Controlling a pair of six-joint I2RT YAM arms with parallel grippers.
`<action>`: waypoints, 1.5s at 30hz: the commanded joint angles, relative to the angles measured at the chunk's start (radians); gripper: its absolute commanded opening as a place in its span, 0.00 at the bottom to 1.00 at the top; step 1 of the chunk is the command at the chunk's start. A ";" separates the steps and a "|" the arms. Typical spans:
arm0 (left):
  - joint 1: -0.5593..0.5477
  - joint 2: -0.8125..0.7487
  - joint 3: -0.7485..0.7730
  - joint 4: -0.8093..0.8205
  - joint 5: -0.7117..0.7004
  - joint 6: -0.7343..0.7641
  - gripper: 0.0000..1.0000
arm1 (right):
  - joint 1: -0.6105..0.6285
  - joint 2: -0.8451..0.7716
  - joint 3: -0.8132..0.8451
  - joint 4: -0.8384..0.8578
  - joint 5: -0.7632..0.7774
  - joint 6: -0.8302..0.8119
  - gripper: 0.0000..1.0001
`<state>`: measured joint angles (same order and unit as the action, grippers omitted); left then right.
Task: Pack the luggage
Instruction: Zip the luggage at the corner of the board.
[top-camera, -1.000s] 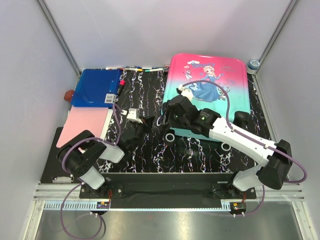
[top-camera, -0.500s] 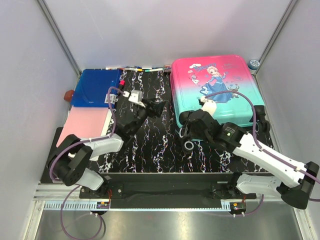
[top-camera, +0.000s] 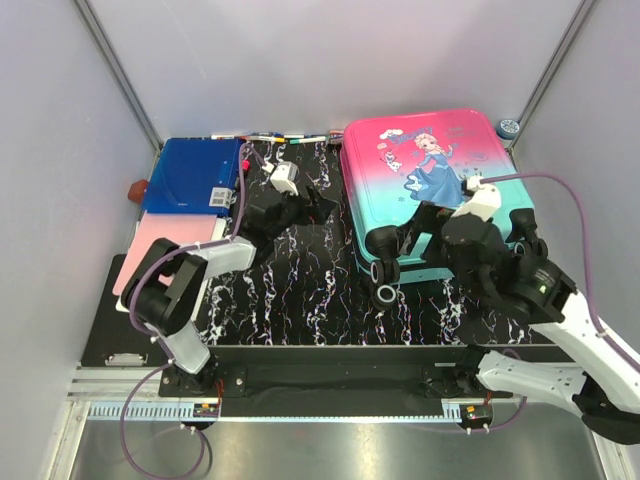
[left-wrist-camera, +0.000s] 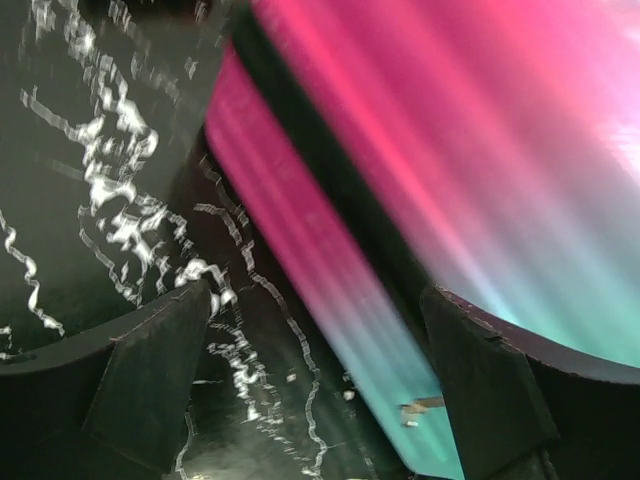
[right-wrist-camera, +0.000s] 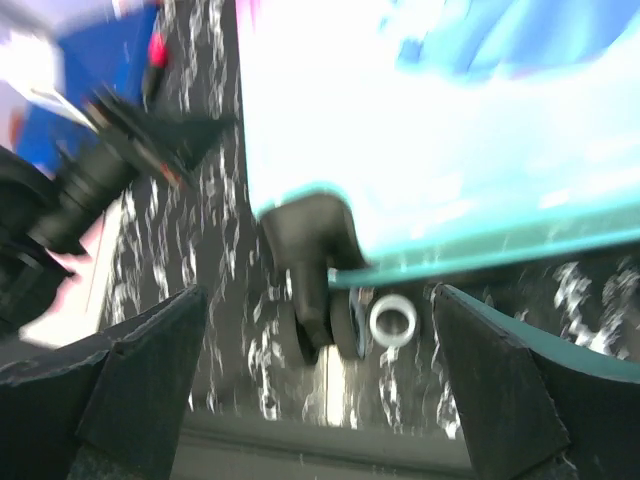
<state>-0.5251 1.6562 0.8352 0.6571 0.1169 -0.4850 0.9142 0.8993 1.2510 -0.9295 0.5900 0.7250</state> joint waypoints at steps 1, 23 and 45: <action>0.023 0.065 0.108 -0.074 0.118 -0.035 0.92 | -0.029 0.084 0.163 -0.035 0.201 -0.107 1.00; 0.160 0.215 -0.185 0.696 0.626 -0.029 0.91 | -0.137 0.210 -0.039 0.067 -0.376 -0.035 1.00; 0.117 0.280 -0.139 0.881 0.808 -0.113 0.91 | -0.104 0.395 0.005 -0.130 -0.239 -0.003 0.22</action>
<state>-0.3885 1.8851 0.6479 1.2297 0.8165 -0.5392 0.8062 1.3067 1.2076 -0.9516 0.2783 0.6853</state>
